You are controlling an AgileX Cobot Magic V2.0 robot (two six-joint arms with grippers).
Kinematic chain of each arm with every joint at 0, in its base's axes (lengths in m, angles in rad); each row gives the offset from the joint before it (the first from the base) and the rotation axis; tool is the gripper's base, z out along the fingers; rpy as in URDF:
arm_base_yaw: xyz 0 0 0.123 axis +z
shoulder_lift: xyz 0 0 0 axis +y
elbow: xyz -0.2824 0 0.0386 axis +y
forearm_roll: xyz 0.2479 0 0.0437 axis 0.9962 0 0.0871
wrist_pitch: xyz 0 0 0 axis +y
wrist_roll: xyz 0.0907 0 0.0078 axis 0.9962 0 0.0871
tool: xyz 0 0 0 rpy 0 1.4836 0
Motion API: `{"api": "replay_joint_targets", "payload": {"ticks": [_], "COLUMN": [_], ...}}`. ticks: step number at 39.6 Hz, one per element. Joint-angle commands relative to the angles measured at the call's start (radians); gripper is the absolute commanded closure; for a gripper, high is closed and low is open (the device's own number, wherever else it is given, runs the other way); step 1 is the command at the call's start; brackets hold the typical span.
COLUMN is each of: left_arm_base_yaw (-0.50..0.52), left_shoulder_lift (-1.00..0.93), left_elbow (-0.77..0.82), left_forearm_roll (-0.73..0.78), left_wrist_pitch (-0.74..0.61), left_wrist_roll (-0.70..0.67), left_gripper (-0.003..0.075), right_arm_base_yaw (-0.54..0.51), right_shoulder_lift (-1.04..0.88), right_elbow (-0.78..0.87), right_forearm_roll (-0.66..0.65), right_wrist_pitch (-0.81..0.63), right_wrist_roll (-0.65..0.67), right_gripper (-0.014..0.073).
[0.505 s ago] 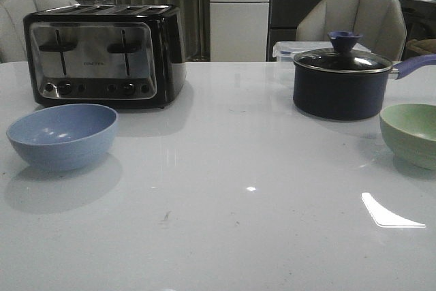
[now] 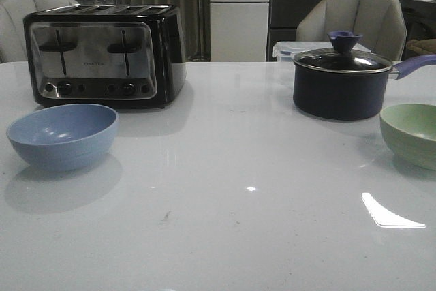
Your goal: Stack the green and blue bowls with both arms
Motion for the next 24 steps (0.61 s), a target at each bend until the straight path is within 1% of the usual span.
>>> {"api": "replay_joint_targets", "payload": {"ticks": [1, 24], "left_arm_base_yaw": [0.001, 0.001], "left_shoulder_lift": [-0.023, -0.023], "left_elbow": [0.011, 0.011], "left_forearm_roll": [-0.007, -0.004], "left_wrist_pitch": [-0.092, -0.107], "left_wrist_roll": [-0.009, -0.007], "left_gripper": [0.0624, 0.0624], "right_arm_base_yaw": [-0.004, -0.004], "right_shoulder_lift": [-0.018, -0.018], "right_elbow": [-0.006, -0.006], "right_forearm_roll": [-0.011, -0.011], "right_wrist_pitch": [-0.083, -0.087], "right_wrist_roll": [0.001, 0.001], "right_gripper": [0.0541, 0.0541]}}
